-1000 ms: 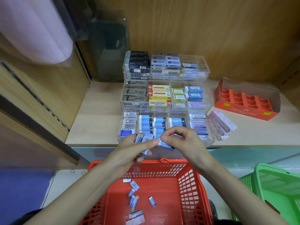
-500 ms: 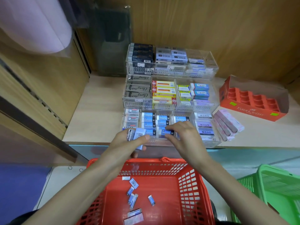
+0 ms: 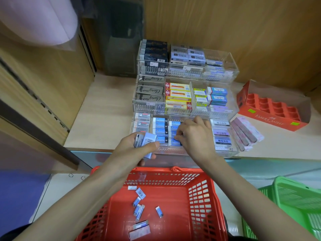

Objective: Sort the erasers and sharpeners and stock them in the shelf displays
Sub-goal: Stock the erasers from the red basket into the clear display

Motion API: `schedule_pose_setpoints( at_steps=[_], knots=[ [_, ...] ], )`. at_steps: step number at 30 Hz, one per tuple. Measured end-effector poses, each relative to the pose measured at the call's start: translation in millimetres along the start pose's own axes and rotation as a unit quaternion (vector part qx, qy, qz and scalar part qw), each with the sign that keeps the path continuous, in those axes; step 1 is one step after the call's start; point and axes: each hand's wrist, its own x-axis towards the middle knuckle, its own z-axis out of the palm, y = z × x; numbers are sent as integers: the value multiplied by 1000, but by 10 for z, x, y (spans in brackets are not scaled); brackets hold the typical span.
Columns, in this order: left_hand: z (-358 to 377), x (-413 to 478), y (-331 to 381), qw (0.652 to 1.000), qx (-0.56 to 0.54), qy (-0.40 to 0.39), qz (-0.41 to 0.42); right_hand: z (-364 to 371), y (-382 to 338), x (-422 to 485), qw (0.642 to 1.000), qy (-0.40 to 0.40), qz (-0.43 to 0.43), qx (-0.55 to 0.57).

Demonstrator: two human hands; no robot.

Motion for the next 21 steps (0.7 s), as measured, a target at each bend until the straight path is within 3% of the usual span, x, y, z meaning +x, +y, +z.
schedule_pose_setpoints(
  at_steps=[6, 10, 16, 21],
  knots=[
    [60, -24, -4, 997, -69, 11, -32, -152, 57, 53, 997, -69, -39, 17],
    [45, -63, -68, 996, -75, -36, -11, -381, 15, -219, 984, -55, -12, 171],
    [77, -33, -150, 998, -56, -22, -28, -510, -293, -787, 891, -73, 102, 436],
    [99, -12, -192, 996, -73, -22, -42, -344, -392, -772, 937, 4, 36, 346]
  ],
)
